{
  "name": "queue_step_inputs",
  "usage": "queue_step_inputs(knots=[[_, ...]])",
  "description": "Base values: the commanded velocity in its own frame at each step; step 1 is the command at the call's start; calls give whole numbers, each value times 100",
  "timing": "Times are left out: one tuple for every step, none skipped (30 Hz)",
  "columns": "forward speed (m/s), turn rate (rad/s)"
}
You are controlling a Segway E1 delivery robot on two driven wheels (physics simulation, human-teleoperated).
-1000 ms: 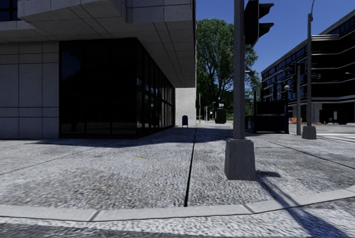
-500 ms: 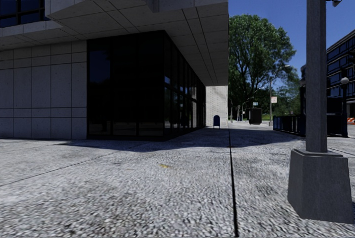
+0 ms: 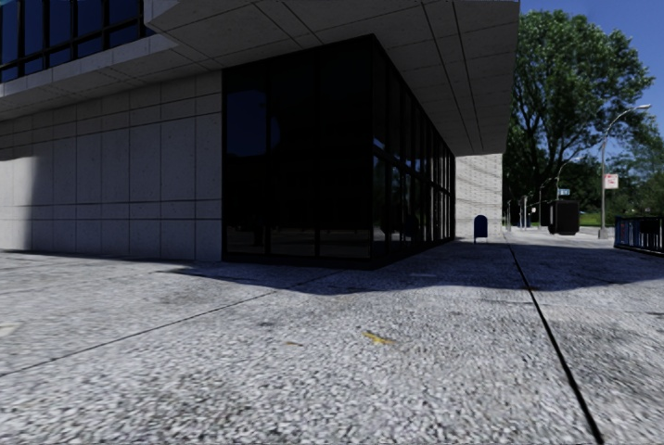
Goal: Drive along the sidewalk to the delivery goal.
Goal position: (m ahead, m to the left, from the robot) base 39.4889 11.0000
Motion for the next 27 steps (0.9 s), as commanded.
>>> queue_step_inputs(knots=[[151, 39], [151, 38], [151, 37], [151, 37], [151, 37], [151, 37], [151, 37], [151, 37], [151, 36], [151, 36], [151, 36], [151, 36], [151, 36], [151, 36], [151, 36], [151, 36], [151, 36], [151, 36], [151, 36], [151, 36], [151, 36], [151, 36], [151, 36], [151, 36], [151, 36], [151, 36], [151, 36]])
